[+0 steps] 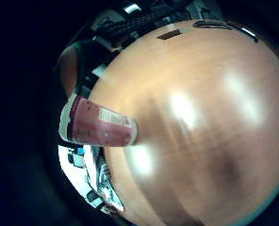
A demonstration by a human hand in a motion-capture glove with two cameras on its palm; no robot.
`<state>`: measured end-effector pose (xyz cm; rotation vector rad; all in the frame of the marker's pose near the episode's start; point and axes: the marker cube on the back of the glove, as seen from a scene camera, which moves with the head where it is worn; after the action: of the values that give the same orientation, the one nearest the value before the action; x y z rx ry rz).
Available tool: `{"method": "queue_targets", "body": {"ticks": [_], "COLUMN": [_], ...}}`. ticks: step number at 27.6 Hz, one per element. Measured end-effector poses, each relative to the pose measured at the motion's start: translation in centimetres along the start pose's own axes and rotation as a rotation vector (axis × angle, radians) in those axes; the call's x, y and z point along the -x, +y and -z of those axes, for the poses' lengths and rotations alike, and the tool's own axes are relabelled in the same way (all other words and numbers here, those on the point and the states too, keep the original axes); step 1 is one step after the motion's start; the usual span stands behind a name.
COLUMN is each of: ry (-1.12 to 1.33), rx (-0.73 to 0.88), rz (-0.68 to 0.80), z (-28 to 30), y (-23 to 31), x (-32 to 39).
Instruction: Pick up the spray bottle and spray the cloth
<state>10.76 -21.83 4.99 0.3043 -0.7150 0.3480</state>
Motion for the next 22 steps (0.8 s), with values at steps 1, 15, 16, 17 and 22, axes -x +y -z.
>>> {"method": "queue_targets", "body": {"ticks": [1, 15, 16, 17, 22], "ry": [-0.033, -0.241, -0.231, -0.222, -0.189], "rx": [0.011, -0.086, -0.113, -0.140, -0.246], "rz": [0.010, 0.175, 0.218, 0.260, 0.370], "z": [-0.4, -3.2, -3.2, -3.1, -2.5], "y": [0.1, 0.1, 0.1, 0.1, 1.0], "x": [-0.1, 0.4, 0.4, 0.5, 1.3]}}
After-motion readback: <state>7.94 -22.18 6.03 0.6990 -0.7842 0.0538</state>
